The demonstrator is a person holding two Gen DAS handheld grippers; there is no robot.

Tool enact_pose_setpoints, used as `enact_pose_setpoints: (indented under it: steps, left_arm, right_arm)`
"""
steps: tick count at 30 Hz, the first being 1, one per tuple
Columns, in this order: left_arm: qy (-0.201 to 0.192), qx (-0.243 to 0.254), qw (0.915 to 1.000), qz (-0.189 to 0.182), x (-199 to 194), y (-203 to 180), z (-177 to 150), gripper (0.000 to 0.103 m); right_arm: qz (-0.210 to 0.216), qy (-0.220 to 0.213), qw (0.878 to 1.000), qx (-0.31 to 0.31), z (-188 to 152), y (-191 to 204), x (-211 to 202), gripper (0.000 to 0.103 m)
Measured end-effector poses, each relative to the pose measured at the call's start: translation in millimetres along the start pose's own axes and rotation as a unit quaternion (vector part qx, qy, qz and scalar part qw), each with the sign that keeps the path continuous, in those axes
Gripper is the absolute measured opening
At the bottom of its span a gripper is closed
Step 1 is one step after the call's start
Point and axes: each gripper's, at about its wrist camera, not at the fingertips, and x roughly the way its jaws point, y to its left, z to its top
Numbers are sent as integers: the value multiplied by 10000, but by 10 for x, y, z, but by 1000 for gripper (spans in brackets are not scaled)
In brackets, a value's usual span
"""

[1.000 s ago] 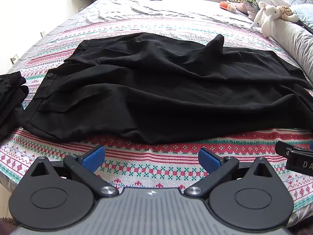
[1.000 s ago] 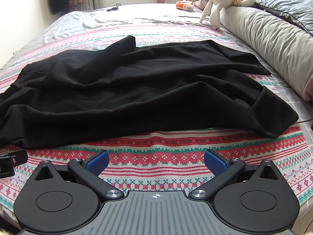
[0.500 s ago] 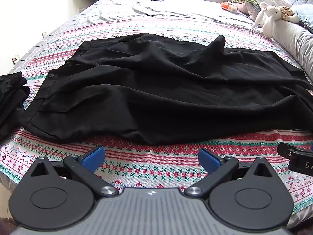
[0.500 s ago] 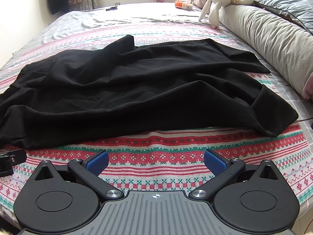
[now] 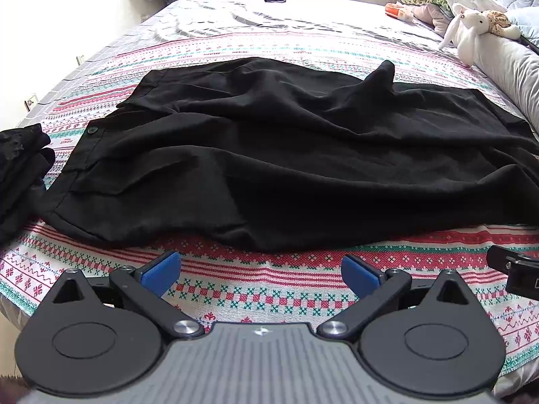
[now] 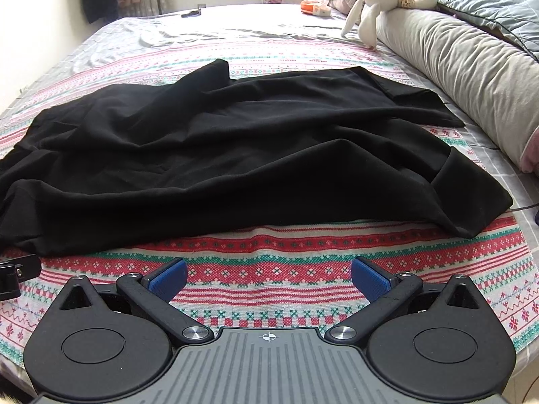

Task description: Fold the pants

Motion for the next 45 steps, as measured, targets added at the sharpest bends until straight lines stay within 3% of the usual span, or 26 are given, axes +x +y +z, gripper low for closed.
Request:
enact_pose_setpoints:
  steps: [7, 14, 18, 24, 29, 31, 33, 36, 37, 39, 41, 43, 45]
  left_arm:
    - [-254, -348, 9991, -9, 60, 277, 19, 103]
    - [-280, -658, 9972, 198, 237, 879, -1, 103]
    - [-370, -932, 9939, 462, 328, 1277, -89, 103]
    - [-248, -1845, 9821, 289, 433, 1840, -217, 103]
    - [-426, -2693, 9620, -182, 464, 2107, -289, 103]
    - [-521, -2845, 9570, -240, 474, 2150, -262, 101]
    - [-640, -3027, 9506, -247, 486, 2191, -265, 97]
    - [-789, -3214, 9434, -209, 508, 2222, -261, 86]
    - [-797, -3218, 9433, -179, 524, 2226, -250, 77]
    - [-774, -3205, 9440, -119, 549, 2223, -236, 64]
    - [-706, -3152, 9464, 24, 571, 2235, -218, 41]
    - [-648, -3127, 9475, 154, 565, 2248, -210, 29]
    - [-609, -3038, 9504, 266, 536, 2267, -189, 28]
  right_arm:
    - [660, 302, 9973, 144, 73, -166, 221, 103]
    - [820, 444, 9936, 636, 128, -396, 509, 103]
    - [714, 228, 9946, 714, 158, -460, 562, 103]
    - [671, -70, 9957, 638, 180, -402, 644, 103]
    - [462, -344, 9966, 597, 225, -329, 716, 96]
    - [368, -468, 9966, 568, 237, -310, 723, 91]
    - [279, -582, 9966, 516, 250, -289, 726, 78]
    - [228, -687, 9962, 479, 272, -281, 745, 45]
    - [257, -721, 9958, 499, 276, -289, 746, 38]
    - [351, -726, 9953, 533, 289, -315, 753, 9]
    - [462, -651, 9950, 597, 300, -349, 761, 2]
    - [497, -596, 9951, 612, 297, -370, 739, 0]
    - [429, -570, 9960, 537, 295, -362, 676, 0]
